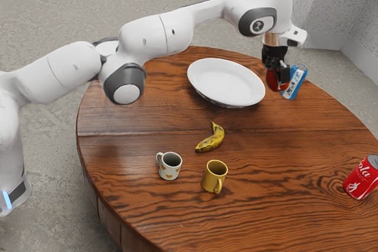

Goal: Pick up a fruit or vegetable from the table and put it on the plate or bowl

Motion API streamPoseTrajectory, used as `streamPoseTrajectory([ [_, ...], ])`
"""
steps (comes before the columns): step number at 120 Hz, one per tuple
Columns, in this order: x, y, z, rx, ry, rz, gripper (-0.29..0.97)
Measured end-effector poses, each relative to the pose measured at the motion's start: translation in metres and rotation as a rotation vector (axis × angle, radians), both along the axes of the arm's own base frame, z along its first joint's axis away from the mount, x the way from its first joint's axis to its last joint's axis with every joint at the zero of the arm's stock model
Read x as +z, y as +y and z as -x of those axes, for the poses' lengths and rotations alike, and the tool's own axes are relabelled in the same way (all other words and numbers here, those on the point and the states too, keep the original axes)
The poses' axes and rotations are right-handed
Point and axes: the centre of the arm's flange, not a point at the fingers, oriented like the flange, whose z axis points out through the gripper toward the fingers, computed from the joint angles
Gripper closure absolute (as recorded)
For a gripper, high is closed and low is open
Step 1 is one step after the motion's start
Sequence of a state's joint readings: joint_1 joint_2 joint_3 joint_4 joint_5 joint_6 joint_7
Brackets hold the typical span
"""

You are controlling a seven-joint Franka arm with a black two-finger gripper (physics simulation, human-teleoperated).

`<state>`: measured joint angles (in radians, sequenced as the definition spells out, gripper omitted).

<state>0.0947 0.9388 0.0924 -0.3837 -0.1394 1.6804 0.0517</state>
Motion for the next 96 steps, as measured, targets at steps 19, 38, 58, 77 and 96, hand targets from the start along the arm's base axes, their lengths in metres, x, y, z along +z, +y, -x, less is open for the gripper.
streamPoseTrajectory([
  [19,0.0,0.099,0.018,0.129,0.009,0.001,0.4],
  [38,-0.009,0.162,0.034,0.211,0.019,0.007,0.4],
  [58,-0.01,0.174,0.038,0.227,0.02,0.009,0.39],
  [77,-0.011,0.175,0.038,0.227,0.022,0.009,0.2],
  [96,-0.011,0.173,0.038,0.218,0.023,0.02,0.05],
])
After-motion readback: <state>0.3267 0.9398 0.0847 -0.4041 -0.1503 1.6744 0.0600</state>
